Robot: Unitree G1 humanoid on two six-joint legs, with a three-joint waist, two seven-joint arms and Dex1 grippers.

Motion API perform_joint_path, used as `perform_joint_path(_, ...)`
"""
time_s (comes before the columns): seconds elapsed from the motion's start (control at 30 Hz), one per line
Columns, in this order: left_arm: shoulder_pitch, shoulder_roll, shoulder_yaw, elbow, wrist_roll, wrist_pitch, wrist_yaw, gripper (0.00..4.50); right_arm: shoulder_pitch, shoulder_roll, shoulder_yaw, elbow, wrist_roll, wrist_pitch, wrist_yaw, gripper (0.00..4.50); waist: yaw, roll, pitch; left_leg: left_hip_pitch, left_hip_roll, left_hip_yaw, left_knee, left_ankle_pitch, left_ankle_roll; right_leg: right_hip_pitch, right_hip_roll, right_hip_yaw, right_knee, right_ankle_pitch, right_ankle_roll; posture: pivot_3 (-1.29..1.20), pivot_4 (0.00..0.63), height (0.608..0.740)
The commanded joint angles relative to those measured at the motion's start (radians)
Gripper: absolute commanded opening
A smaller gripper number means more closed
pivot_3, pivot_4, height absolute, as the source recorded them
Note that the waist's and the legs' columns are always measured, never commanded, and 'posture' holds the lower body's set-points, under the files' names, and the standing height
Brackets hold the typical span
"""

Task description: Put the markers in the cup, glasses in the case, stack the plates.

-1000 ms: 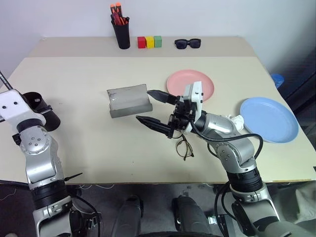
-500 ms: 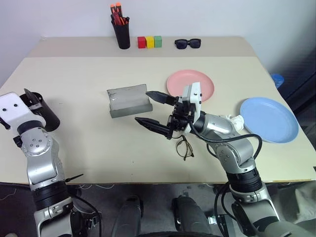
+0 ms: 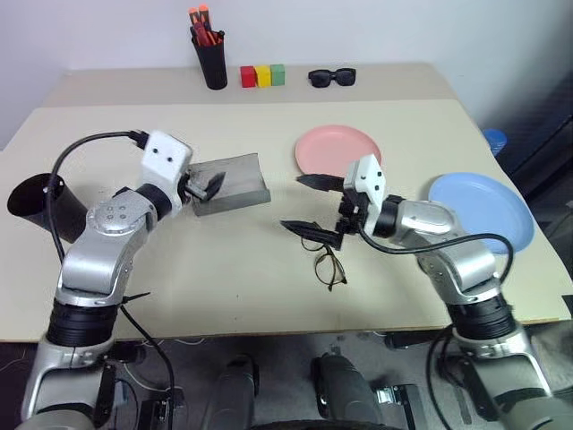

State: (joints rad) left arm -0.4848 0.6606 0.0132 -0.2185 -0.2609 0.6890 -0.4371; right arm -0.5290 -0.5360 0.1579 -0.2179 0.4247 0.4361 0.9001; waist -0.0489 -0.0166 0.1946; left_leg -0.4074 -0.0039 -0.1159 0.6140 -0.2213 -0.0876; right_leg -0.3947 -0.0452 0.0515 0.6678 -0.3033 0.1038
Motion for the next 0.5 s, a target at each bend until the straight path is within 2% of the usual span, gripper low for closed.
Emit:
perform_joint_path(0.03, -0.075, 0.073, -0.038, 0.07, -0.01, 0.04, -0.145, 4.45, 0.0, -0.096, -0.04, -0.038, 0.008, 0.023, 0.073, 4.5, 0.003, 0.0, 0.0, 0.0, 0.0, 0.0, 0.0, 0.0, 0.0, 0.0, 0.0, 0.0, 0.0, 0.0, 0.0, 0.0, 0.15, 0.74)
perform_joint_path(0.17, -0.175, 0.082, -0.081, 0.215, -0.015, 0.075, -0.254, 4.45, 0.033, -0.173, -0.087, -0.07, 0.02, 0.03, 0.106, 4.5, 0.009, -0.001, 0.001, -0.001, 0.0, 0.0, 0.001, 0.0, 0.0, 0.001, -0.001, 0.0, -0.001, 0.0, 0.0, 0.0, 0.15, 0.74)
perform_joint_path(0.33, -0.232, 0.089, -0.178, 0.301, 0.0, 0.133, -0.389, 4.45, 0.059, -0.181, -0.11, -0.09, 0.011, 0.028, 0.09, 4.5, 0.004, -0.001, 0.001, -0.001, 0.0, 0.0, 0.001, 0.0, 0.001, 0.001, -0.001, 0.0, -0.002, 0.0, 0.0, 0.0, 0.15, 0.74)
perform_joint_path(0.43, -0.256, 0.079, -0.224, 0.372, 0.037, 0.111, -0.418, 3.62, 0.075, -0.177, -0.118, -0.114, 0.016, 0.035, 0.078, 4.5, 0.004, -0.001, 0.001, -0.001, 0.0, 0.0, 0.0, 0.0, 0.001, 0.0, 0.0, 0.0, -0.001, 0.0, 0.0, 0.0, 0.15, 0.74)
perform_joint_path(0.5, -0.264, 0.081, -0.241, 0.399, 0.065, 0.083, -0.422, 2.67, 0.083, -0.175, -0.119, -0.122, 0.015, 0.036, 0.074, 4.5, 0.004, -0.001, 0.001, -0.001, 0.0, 0.0, 0.001, 0.0, 0.001, 0.0, 0.0, 0.0, -0.001, 0.0, 0.0, 0.0, 0.15, 0.74)
